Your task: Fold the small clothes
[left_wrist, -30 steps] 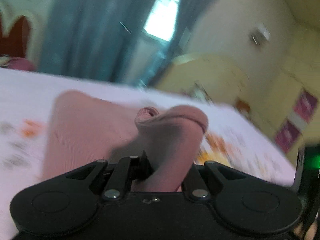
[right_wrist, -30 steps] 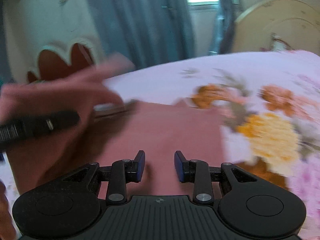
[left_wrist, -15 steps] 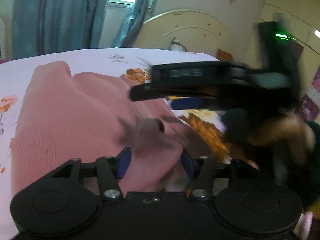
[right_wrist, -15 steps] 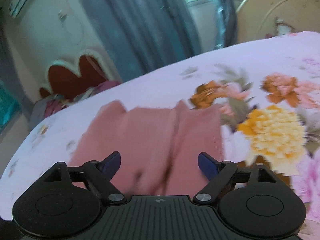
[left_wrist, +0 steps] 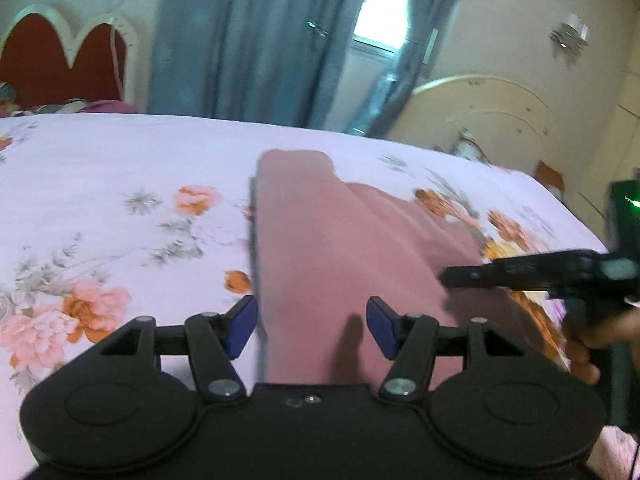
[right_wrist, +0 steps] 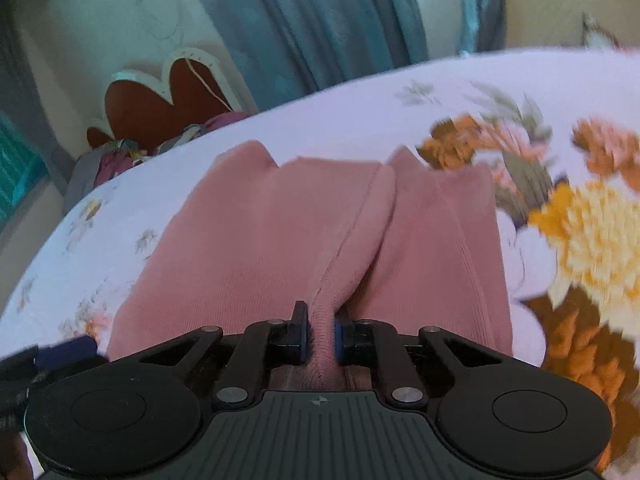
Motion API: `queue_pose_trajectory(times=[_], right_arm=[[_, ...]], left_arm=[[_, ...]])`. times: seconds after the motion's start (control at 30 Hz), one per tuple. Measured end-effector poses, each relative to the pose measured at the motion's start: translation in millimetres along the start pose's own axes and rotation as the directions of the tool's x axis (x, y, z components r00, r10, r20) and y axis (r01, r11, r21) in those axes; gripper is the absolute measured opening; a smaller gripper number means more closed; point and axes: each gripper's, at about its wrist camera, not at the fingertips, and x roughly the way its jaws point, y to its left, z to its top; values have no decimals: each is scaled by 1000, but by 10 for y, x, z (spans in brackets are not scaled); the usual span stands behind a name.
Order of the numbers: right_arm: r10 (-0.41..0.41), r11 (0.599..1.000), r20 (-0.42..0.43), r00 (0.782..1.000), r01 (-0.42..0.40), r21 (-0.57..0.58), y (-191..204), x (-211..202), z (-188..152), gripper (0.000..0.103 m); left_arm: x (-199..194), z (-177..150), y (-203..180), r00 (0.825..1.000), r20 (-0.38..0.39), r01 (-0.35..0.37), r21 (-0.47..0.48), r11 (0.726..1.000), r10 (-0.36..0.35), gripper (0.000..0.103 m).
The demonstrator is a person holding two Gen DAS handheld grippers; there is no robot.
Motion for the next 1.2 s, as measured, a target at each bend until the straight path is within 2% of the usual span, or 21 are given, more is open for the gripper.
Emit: queue_pose_trajectory(times=[0.1,0.2,0.27,0.33,0.4,0.47,0.5,0.53,0.57,0.6,0.63,0.77,0.93,1.07,1.1,1.13,1.2], right_arm=[[-40,996,93,995,48,-79,32,-227,133,10],[-70,992,120,990,81,-95,-74,-418,194,10],[-112,991,93,989,118,-62,-216,-418,114,10],[-150,988,28,988,151,-19,-369,-298,-40,10],[-148,989,-43,988,148,-3,-448,-167,-175,10],[-138,990,-28,990,138,27,-469,-206,-196,11],[-133,990,-18,991,133,40,-484,-246,-176,15],[-133,990,-5,991,134,49,-492,-290,-141,25],[-145,989,20,989,144,47,-494,-341,-105,30],[-150,988,38,988,148,45,-494,-375,-64,42],[-151,988,52,987,148,52,-508,-393,-23,45],[-126,989,33,991,123,87,-587,-194,201,45],[-122,983,1,992,121,139,-687,159,387,45],[-119,975,-1,993,117,186,-781,329,485,44],[-116,974,2,993,114,194,-796,337,495,32],[-113,974,3,994,110,200,-804,350,507,14],[-118,975,13,993,113,192,-797,361,520,8]], left_arm=[[45,81,1,1000,21,11,-16,1000,-11,59],[58,123,-59,998,37,41,-7,999,-41,59],[132,108,-127,998,20,62,2,998,-62,59],[297,43,-192,997,-33,70,13,997,-69,59],[448,-53,-229,994,-86,65,30,997,-63,61],[498,-112,-244,992,-111,57,49,997,-51,62],[481,-137,-229,992,-114,61,45,997,-55,62],[481,-119,-219,991,-118,64,39,997,-59,62],[456,-95,-208,991,-119,68,30,997,-64,62],[444,-60,-191,991,-114,72,21,997,-69,61],[432,-11,-185,992,-107,75,14,997,-73,61],[433,201,-141,995,-71,74,-9,997,-74,62],[674,454,-97,998,-44,54,-27,998,-55,62],[897,563,-9,997,-59,50,-83,995,-55,60],[956,580,9,997,-61,50,-93,994,-56,60],[1004,592,24,996,-63,51,-101,994,-57,60],[1093,609,44,996,-65,45,-119,992,-53,61]])
